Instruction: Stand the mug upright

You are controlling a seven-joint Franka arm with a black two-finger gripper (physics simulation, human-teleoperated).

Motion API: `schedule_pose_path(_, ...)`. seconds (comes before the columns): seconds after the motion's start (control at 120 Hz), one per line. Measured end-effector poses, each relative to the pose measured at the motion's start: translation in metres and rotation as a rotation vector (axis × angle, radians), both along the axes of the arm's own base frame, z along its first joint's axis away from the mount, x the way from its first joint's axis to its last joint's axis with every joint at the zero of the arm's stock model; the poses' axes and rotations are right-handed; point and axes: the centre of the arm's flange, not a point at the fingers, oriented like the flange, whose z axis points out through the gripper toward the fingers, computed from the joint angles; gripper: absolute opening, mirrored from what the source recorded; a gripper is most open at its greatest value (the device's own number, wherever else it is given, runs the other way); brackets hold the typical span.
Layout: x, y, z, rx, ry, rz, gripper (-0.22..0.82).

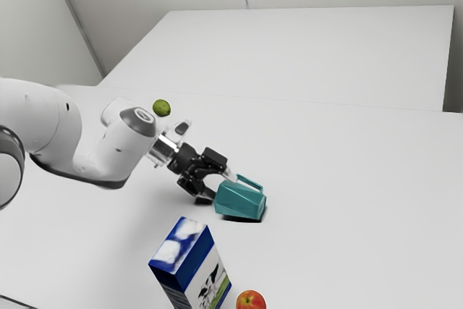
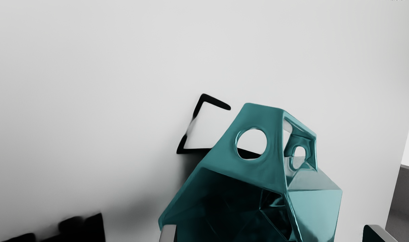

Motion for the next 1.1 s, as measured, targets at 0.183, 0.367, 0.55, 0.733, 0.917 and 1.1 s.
schedule_pose_path(0.183,-0.002,-0.007,-0.001,-0.026,-0.020,-0.002,0.57)
schedule_pose_path(0.367,-0.002,-0.019,-0.001,-0.049,-0.037,-0.013,0.39)
schedule_pose_path(0.55,-0.003,-0.023,-0.001,-0.060,-0.050,-0.020,0.16)
schedule_pose_path(0.733,-0.004,-0.027,-0.002,-0.064,-0.057,-0.025,-0.02)
schedule_pose_path(0.917,-0.003,-0.033,0.005,-0.073,-0.076,-0.030,-0.10)
schedule_pose_path(1.1,-0.001,-0.043,0.016,-0.089,-0.100,-0.039,-0.14)
